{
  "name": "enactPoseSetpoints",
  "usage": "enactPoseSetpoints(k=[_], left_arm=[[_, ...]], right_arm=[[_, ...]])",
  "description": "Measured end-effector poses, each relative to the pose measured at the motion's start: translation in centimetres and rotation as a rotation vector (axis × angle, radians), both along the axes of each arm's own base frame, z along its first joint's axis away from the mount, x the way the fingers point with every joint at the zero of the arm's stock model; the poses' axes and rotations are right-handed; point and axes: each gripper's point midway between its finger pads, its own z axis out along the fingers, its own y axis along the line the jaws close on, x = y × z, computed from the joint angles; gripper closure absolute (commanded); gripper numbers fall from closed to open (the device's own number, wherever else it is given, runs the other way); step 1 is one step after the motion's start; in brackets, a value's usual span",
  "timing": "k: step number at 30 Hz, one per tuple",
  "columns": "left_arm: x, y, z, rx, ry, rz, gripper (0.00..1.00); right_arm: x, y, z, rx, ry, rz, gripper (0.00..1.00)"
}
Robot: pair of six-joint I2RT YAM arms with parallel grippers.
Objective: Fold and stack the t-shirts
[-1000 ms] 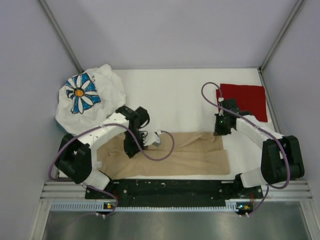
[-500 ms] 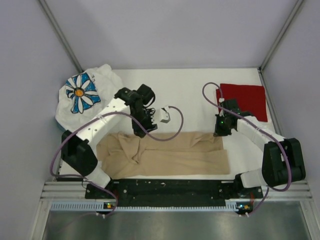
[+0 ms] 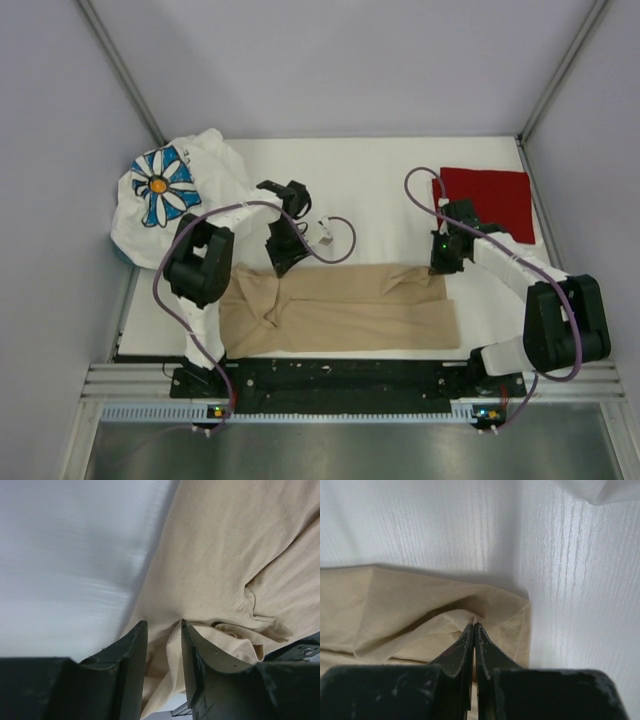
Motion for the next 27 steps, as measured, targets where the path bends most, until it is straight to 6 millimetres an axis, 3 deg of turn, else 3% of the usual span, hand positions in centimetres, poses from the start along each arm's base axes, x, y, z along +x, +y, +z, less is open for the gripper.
enactPoseSetpoints(k=[5, 11, 16, 23, 27], left_arm=[[-1.3, 0.4, -1.2, 0.006, 0.037, -0.001, 0.63], [-2.3, 0.5, -1.0, -0.007, 0.061, -0.006, 0.69], [-3.0, 0.6, -0.9, -0.017, 0.067, -0.011, 1.00], [-3.3, 1.5, 1.0, -0.035, 0.006, -0.004, 1.00], [-3.8, 4.0, 3.3, -0.056, -0.059, 0.061, 1.00]], right_arm=[[0.0, -0.1, -0.1, -0.006, 0.001, -0.002, 1.00], [-0.1, -0.2, -0.4, -0.012, 0.011, -0.003, 1.00], [-0.1, -0.2, -0.4, -0.013, 0.014, -0.003, 1.00], [-0.4, -0.5, -0.6, -0.024, 0.028, -0.017, 1.00], [-1.8, -0.6, -1.0, -0.018, 0.057, -0.048, 1.00]])
